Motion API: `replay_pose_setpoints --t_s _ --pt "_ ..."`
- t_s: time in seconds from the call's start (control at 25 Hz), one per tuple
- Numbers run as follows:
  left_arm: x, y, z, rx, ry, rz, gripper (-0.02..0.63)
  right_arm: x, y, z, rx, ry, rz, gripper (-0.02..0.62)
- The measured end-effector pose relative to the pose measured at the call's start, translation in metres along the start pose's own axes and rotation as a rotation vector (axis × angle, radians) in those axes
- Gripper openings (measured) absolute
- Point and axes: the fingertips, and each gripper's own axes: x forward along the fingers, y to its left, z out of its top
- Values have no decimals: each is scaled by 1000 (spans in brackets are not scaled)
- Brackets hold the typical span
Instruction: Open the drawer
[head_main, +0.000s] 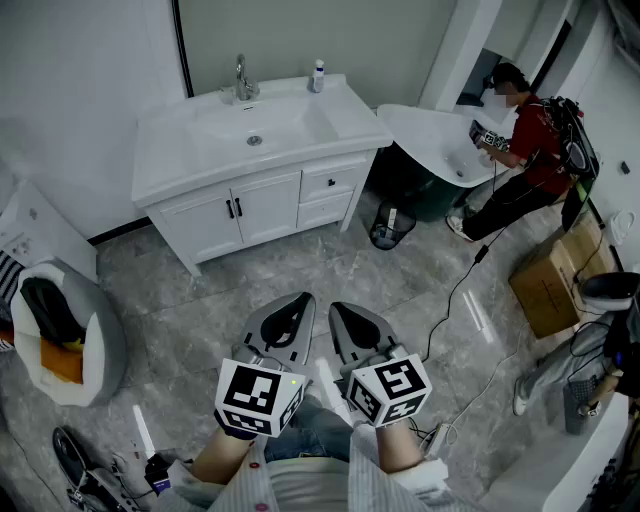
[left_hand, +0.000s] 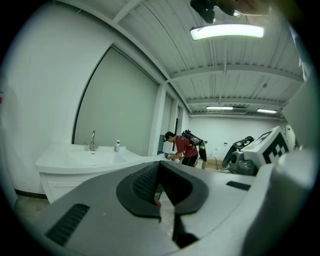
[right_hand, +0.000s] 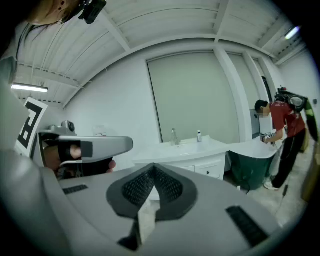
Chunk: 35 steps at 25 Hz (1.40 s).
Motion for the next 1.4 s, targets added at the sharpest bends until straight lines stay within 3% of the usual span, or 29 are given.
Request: replay_pose_setpoints --t_s 0.56,0.88,1.4 --pt "7 -22 5 21 -38 33 15 -15 -12 -1 -17 -10 44 8" --pt "21 -22 -6 6 -6 36 15 -14 -30 -10 16 15 25 8" --pt "98 16 -12 -10 27 0 17 45 -89 -19 106 54 -12 8"
